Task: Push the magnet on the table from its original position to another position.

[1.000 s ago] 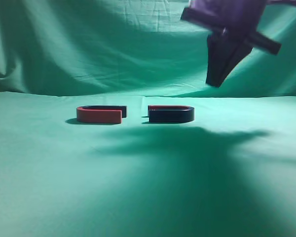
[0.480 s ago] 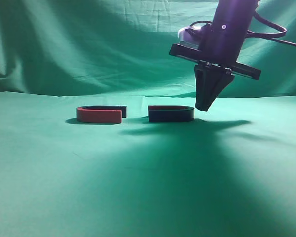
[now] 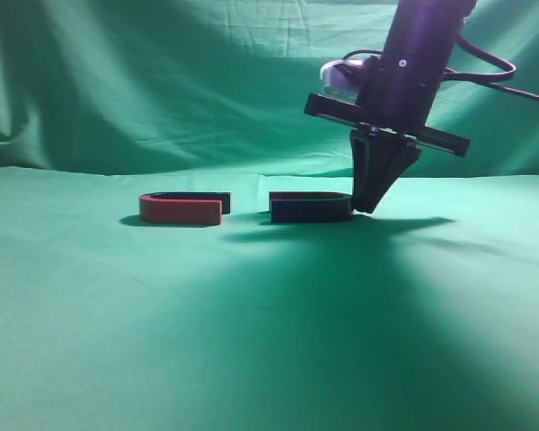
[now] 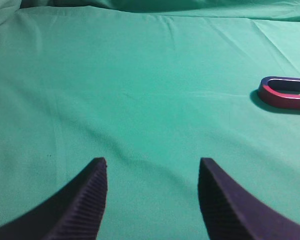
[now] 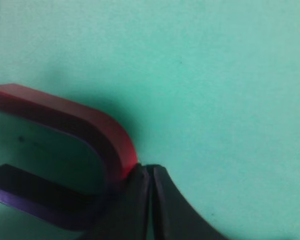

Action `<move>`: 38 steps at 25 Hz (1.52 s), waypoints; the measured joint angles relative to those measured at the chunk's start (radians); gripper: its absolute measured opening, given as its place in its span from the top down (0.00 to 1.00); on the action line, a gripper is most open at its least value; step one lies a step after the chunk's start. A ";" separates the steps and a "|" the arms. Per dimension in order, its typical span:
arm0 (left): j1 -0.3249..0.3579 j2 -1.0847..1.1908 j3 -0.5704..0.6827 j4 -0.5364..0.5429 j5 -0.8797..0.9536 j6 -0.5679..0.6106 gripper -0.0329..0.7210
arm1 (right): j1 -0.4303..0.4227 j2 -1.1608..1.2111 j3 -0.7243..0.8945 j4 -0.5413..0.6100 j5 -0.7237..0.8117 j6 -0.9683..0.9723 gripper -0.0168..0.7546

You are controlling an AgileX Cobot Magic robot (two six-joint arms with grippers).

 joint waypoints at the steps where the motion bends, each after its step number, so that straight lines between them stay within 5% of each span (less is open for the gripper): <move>1: 0.000 0.000 0.000 0.000 0.000 0.000 0.46 | 0.005 0.001 0.000 0.000 -0.005 0.000 0.98; 14: 0.000 0.000 0.000 0.000 0.000 0.000 0.46 | 0.094 0.012 -0.022 0.004 -0.047 0.000 0.98; 24: 0.000 0.000 0.000 0.000 0.000 0.000 0.46 | 0.094 -0.015 -0.271 -0.135 0.192 0.120 0.98; 32: 0.000 0.000 0.000 0.000 0.000 0.000 0.46 | 0.094 -0.284 -0.256 -0.144 0.217 0.174 0.98; 38: 0.000 0.000 0.000 0.000 0.000 0.000 0.46 | 0.094 -0.597 -0.094 -0.146 0.221 0.193 0.98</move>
